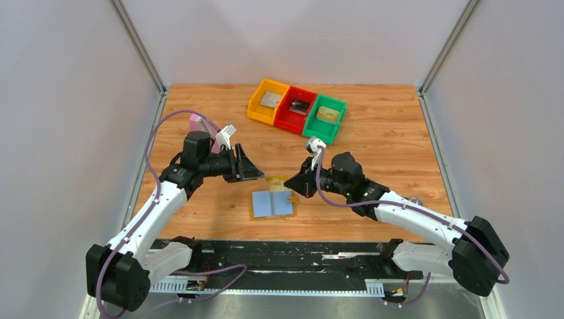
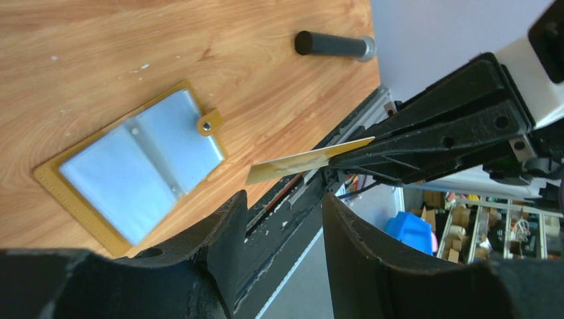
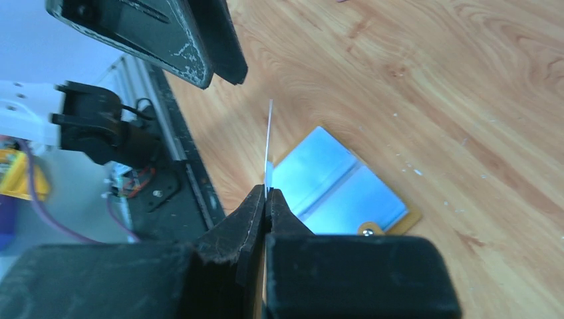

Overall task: Take the credit cards out of the card holder
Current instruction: Remove the credit card from the card holder.

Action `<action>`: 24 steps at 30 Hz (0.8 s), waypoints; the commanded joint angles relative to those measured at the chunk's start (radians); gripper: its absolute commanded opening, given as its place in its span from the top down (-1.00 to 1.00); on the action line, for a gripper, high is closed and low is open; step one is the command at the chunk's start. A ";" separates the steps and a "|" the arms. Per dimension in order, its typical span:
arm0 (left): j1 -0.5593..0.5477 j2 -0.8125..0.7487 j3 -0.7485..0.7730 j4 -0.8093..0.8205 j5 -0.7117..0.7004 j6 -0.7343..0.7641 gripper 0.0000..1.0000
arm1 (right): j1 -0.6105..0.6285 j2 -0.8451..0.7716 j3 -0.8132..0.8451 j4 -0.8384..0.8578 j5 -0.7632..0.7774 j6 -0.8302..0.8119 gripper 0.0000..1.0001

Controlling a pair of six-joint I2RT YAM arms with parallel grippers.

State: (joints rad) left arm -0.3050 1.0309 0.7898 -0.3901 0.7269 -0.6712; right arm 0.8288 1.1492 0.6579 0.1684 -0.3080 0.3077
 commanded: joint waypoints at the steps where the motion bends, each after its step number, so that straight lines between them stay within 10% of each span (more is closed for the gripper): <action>1: 0.003 0.001 -0.009 0.142 0.110 -0.024 -0.09 | -0.061 -0.048 0.039 0.038 -0.154 0.174 1.00; 17: 0.003 0.057 -0.137 0.583 0.274 -0.281 -0.14 | -0.140 -0.096 0.030 0.097 -0.271 0.328 1.00; 24: 0.002 0.067 -0.031 0.300 0.282 -0.080 -0.15 | -0.282 0.039 0.199 -0.297 -0.634 0.117 1.00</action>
State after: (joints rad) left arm -0.3050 1.1187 0.6685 0.0326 0.9802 -0.8703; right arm 0.6395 1.1355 0.7834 0.0387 -0.6659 0.5220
